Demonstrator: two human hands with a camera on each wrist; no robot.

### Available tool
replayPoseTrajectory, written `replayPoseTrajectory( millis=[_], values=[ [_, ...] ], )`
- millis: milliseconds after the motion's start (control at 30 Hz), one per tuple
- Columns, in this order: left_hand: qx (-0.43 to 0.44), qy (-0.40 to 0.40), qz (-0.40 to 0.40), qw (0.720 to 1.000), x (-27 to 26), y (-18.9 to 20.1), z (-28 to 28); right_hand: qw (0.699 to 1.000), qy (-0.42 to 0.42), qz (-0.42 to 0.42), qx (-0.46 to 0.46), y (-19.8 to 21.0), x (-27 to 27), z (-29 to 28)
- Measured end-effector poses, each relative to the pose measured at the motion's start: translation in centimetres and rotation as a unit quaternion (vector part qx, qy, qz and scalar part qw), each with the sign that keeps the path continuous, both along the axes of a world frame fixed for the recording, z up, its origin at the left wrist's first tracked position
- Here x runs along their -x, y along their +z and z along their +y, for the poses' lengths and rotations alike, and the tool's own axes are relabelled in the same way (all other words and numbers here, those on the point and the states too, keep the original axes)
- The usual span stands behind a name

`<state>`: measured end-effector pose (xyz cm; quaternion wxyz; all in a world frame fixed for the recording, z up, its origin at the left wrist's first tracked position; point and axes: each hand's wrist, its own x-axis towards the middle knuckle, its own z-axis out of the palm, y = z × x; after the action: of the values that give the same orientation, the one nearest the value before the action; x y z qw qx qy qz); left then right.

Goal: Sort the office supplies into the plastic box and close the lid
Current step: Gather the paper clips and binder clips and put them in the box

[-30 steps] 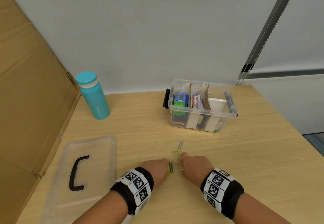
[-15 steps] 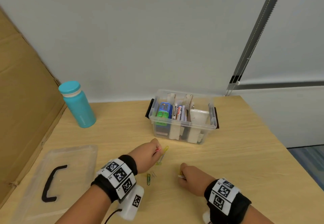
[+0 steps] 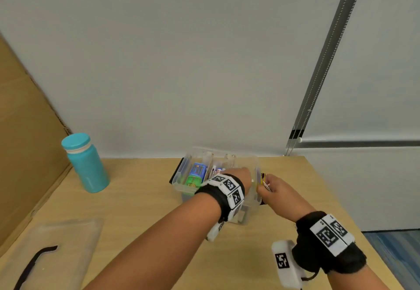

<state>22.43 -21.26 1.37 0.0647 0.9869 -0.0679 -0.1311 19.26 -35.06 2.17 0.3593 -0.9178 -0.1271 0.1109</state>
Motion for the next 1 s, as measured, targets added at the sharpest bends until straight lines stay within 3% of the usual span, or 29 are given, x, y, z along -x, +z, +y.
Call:
replayPoseTrajectory(
  millis=[167,267,367,467,533,667,767,833,900,1000],
  values=[
    [-0.034,-0.006,0.041,0.999,-1.6,-1.5,-0.5,1.0,-0.002,0.025,0.018,-1.4,-0.5,-1.2],
    [0.033,0.015,0.033,0.999,-0.9,-0.9,0.3,1.0,0.0,0.015,0.015,-0.8,-0.7,-1.1],
    [0.148,0.034,-0.044,0.987,1.6,-0.4,2.3,0.999,0.01,-0.012,0.034,-0.2,-1.5,0.3],
    [0.209,0.048,-0.114,0.97,5.0,-0.4,5.4,0.99,0.05,-0.044,0.122,-0.2,-2.4,3.0],
    [0.215,0.058,-0.139,0.965,7.2,-0.9,7.9,0.978,0.077,-0.018,0.193,0.1,-2.7,4.9],
    [0.204,0.072,-0.165,0.962,11.0,-3.3,13.0,0.927,0.126,0.014,0.354,0.8,-3.0,7.8],
    [0.192,0.109,-0.161,0.962,13.4,-5.0,16.0,0.897,0.159,0.015,0.412,0.9,-3.1,8.6],
    [0.178,0.125,-0.134,0.967,14.7,-6.1,17.6,0.9,0.154,0.018,0.408,0.8,-2.9,8.4],
    [0.164,0.139,-0.083,0.973,15.9,-7.1,18.7,0.92,0.127,-0.003,0.371,0.7,-2.4,7.8],
    [0.16,0.155,0.006,0.975,17.4,-8.4,19.5,0.96,0.053,-0.153,0.23,-0.4,-0.4,7.3]
  ],
)
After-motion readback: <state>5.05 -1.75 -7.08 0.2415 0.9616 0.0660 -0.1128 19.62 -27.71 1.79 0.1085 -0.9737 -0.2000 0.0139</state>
